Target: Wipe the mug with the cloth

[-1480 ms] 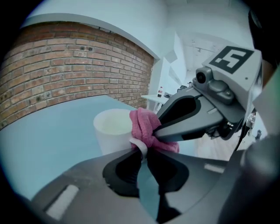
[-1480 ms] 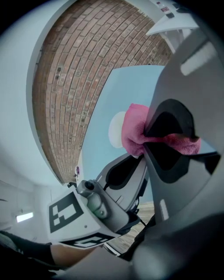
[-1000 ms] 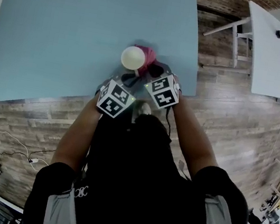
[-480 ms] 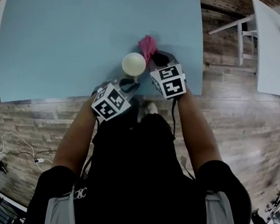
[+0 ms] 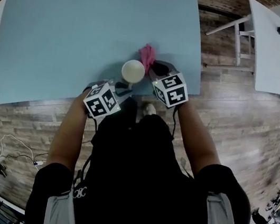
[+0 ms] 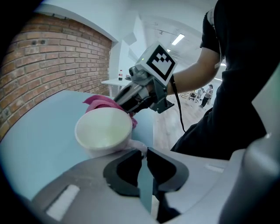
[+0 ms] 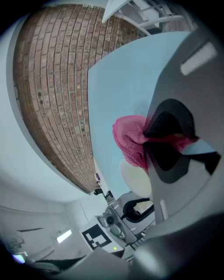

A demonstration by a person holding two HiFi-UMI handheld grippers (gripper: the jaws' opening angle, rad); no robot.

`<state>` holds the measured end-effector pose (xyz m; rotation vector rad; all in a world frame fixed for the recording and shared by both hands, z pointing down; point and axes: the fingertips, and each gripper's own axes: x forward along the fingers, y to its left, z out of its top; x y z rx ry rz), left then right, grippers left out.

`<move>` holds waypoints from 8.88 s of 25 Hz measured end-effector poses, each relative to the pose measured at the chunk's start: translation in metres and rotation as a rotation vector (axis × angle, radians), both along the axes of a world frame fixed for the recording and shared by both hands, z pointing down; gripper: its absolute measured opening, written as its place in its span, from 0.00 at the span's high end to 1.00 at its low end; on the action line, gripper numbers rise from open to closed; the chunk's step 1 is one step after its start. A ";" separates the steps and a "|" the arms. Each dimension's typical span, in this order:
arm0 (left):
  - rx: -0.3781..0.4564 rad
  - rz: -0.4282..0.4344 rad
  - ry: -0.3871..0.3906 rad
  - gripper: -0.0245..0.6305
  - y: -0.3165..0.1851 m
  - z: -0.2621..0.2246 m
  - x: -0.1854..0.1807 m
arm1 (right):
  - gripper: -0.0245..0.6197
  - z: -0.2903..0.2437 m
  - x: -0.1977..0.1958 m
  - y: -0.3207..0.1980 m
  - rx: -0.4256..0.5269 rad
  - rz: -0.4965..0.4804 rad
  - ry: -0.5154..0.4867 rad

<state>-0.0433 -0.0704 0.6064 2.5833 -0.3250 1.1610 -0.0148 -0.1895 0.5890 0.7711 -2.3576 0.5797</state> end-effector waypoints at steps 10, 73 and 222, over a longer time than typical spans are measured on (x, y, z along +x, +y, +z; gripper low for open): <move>0.002 0.038 -0.006 0.89 0.000 0.000 -0.003 | 0.90 0.003 -0.011 0.080 -0.071 -0.091 -0.052; 0.005 0.025 -0.032 0.88 -0.017 -0.009 0.000 | 0.90 -0.001 -0.012 -0.025 -0.487 -0.619 0.086; 0.286 -0.078 -0.067 0.46 -0.093 0.006 -0.009 | 0.90 0.000 0.021 0.011 -0.154 0.017 -0.234</move>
